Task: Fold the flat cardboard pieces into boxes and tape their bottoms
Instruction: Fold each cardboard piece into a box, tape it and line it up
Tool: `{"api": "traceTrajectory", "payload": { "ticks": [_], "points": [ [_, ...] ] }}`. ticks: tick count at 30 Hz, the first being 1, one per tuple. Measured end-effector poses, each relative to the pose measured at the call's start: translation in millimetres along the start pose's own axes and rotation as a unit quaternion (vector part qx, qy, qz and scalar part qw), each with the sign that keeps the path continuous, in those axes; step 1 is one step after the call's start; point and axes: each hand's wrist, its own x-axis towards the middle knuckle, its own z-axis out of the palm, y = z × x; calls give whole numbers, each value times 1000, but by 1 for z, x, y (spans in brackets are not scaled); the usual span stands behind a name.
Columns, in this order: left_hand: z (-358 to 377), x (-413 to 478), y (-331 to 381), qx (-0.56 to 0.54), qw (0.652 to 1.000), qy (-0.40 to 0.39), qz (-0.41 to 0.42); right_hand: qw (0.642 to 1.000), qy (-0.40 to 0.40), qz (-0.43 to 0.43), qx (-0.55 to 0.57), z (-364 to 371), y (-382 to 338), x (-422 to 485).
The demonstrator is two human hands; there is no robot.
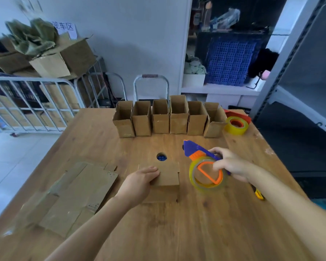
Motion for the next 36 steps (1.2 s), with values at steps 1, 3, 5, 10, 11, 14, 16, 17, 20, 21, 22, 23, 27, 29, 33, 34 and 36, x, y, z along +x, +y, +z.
{"api": "traceTrajectory", "payload": {
  "ticks": [1, 3, 5, 10, 11, 14, 16, 17, 20, 21, 22, 23, 27, 29, 33, 34, 36],
  "points": [
    [-1, 0, -1, -6, 1000, -3, 3, 1000, -10, -8, -16, 2, -7, 3],
    [-2, 0, -1, -17, 1000, -7, 6, 997, -11, -50, -64, 5, -20, 8],
    [-3, 2, -2, -27, 1000, -11, 0, 988, -2, -106, -112, 9, -30, 13],
    [-3, 6, -3, -62, 998, -5, -31, 948, -4, -210, -237, 25, -44, 21],
    [-3, 6, -3, -70, 997, -7, -32, 942, -7, -221, -252, 29, -47, 21],
    [-6, 7, -6, -82, 996, -20, -16, 934, -14, -241, -264, 38, -56, 21],
    [-7, 7, -9, -94, 995, -21, -11, 931, -22, -245, -269, 44, -60, 23],
    [-8, 6, -10, -110, 994, -17, -18, 929, -25, -246, -275, 46, -60, 23],
    [-11, 6, -12, -225, 970, 7, -92, 926, -35, -248, -281, 48, -59, 23],
    [-13, 7, -12, -293, 947, 16, -135, 926, -37, -249, -280, 47, -58, 23],
    [-16, 8, -12, -366, 914, 25, -173, 925, -38, -251, -281, 47, -58, 24],
    [-21, 10, -10, -435, 876, 34, -204, 924, -39, -252, -284, 47, -58, 24],
    [-33, 20, -8, -590, 760, 28, -271, 919, -46, -254, -297, 49, -60, 25],
    [-35, 22, -9, -595, 760, 9, -259, 916, -48, -258, -304, 50, -60, 26],
    [-35, 20, -17, -616, 761, -19, -205, 907, -49, -263, -324, 51, -59, 29],
    [-36, 19, -19, -623, 756, -23, -198, 905, -50, -264, -329, 52, -59, 30],
    [-35, 18, -22, -630, 753, -26, -189, 900, -52, -266, -340, 53, -60, 30]
  ]
}}
